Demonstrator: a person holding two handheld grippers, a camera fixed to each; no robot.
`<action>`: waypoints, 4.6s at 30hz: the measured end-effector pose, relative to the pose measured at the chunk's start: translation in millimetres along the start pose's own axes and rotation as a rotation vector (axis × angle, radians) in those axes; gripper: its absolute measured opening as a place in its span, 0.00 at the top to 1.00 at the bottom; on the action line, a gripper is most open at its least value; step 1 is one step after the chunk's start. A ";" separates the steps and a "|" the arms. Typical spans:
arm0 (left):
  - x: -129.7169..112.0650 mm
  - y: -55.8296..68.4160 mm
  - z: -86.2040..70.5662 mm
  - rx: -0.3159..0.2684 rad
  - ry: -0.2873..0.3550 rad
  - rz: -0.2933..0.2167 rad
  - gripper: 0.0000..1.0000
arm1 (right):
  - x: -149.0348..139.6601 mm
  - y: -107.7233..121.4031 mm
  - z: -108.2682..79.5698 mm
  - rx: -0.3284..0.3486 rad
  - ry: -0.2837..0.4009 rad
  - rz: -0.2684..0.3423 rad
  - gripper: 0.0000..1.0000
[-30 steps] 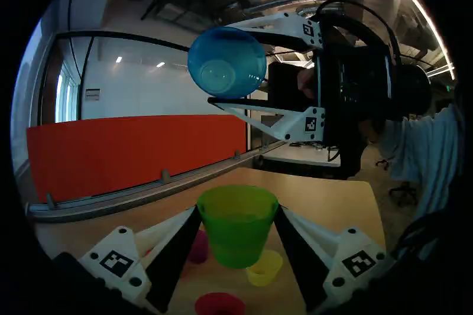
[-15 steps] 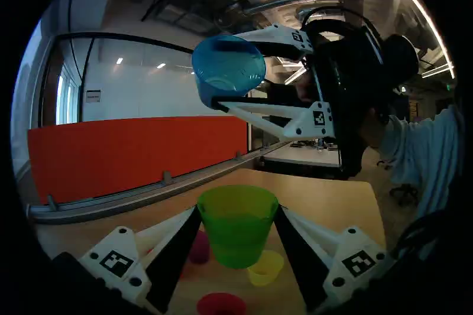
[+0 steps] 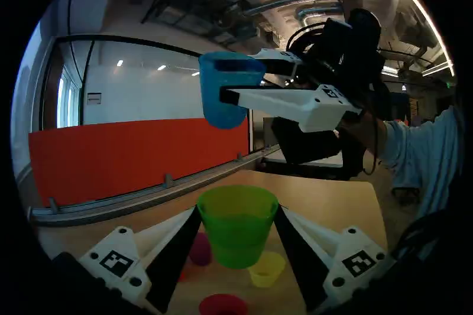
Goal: Pour water
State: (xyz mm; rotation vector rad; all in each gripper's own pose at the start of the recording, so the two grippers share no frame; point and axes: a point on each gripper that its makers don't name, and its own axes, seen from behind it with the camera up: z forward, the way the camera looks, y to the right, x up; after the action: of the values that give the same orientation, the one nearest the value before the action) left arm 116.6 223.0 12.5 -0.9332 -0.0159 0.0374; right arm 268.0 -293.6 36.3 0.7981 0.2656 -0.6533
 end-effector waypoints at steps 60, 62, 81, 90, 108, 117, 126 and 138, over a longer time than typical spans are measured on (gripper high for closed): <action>3.6 -40.8 -58.7 0.145 -0.005 -0.009 0.13 | -77.5 26.1 -76.3 -0.084 -0.087 0.636 0.10; 3.0 -44.2 -62.6 0.155 -0.007 -0.008 0.13 | -80.5 26.5 -79.9 -0.088 -0.089 0.638 0.09; -5.8 -70.1 -89.2 0.237 -0.028 -0.015 0.13 | -100.4 17.2 -93.7 -0.087 -0.107 0.653 0.09; -24.1 -74.8 -99.3 0.256 -0.072 -0.012 0.13 | -118.9 1.3 -98.1 -0.064 -0.146 0.661 0.09; -88.0 -73.9 -119.0 0.282 -0.215 -0.034 0.13 | -164.8 -42.5 -113.0 0.001 -0.271 0.671 0.09; -114.3 -68.0 -120.1 0.267 -0.298 -0.029 0.13 | -190.9 -64.4 -116.4 0.032 -0.337 0.670 0.09; -140.8 -63.7 -121.4 0.252 -0.380 -0.035 0.13 | -219.4 -87.8 -118.9 0.070 -0.402 0.680 0.09; -170.4 -63.2 -124.2 0.237 -0.461 -0.042 0.12 | -251.8 -109.6 -124.5 0.094 -0.474 0.699 0.09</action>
State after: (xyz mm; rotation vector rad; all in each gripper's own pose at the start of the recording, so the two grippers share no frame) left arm -48.3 79.0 -10.3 -0.6711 -0.4490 0.2103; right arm 6.1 -147.9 3.2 0.7388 -0.4673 -0.1759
